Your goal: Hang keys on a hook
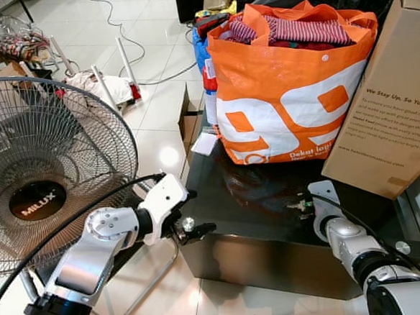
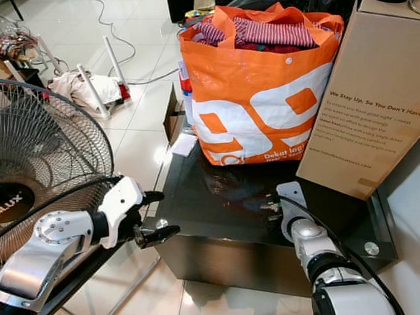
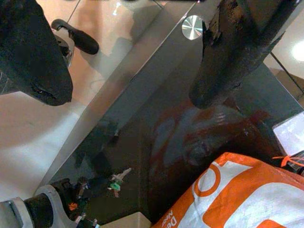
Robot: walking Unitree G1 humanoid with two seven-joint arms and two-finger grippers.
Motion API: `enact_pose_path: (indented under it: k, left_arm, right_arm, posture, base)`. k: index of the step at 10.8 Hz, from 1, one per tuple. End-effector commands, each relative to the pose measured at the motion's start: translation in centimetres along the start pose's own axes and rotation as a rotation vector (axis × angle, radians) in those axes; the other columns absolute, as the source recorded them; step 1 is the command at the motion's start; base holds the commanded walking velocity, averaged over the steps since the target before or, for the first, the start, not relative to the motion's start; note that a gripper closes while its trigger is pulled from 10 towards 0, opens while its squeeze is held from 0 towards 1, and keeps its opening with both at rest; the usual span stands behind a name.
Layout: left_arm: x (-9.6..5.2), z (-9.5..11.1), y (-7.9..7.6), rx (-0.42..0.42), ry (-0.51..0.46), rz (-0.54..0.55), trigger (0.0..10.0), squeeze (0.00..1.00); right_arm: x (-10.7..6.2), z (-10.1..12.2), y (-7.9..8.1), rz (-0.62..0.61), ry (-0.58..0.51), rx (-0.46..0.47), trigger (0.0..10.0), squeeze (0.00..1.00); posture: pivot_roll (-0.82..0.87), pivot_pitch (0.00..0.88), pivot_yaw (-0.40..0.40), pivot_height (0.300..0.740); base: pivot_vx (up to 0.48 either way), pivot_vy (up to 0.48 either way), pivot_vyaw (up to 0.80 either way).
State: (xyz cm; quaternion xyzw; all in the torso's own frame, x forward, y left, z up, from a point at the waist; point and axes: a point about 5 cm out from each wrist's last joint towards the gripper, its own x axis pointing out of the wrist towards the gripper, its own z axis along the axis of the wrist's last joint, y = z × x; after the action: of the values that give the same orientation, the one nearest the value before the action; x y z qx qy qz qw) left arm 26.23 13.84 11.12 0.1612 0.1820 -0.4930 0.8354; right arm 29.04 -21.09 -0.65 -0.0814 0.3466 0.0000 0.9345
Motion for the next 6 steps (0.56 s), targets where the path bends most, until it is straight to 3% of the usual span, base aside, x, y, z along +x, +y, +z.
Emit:
enact_pose_path:
  k: [1, 4, 6]
  left_arm:
    - [0.2, 0.2, 0.1, 0.012, 0.0, -0.007, 10.0, 0.0]
    - [0.9, 0.5, 0.3, 0.02, -0.023, 0.01, 10.0, 0.0]
    - [1.2, 1.0, 0.6, -0.024, -0.089, 0.08, 10.0, 0.0]
  right_arm:
    - [0.1, 0.6, 0.0, 0.003, -0.009, 0.017, 0.0, 0.0]
    - [0.0, 0.6, -0.4, -0.002, -0.025, 0.023, 0.0, 0.0]
    - [-0.2, 2.2, -0.9, 0.018, -0.129, 0.035, 0.0, 0.0]
  posture:
    - [-0.06, 0.065, 0.079, 0.74]
    - [-0.08, 0.001, 0.086, 0.74]
    - [-0.13, 0.0, 0.09, 0.74]
  base:
    - [0.0, 0.0, 0.0]
    - [0.0, 0.0, 0.0]
    - [0.0, 0.0, 0.0]
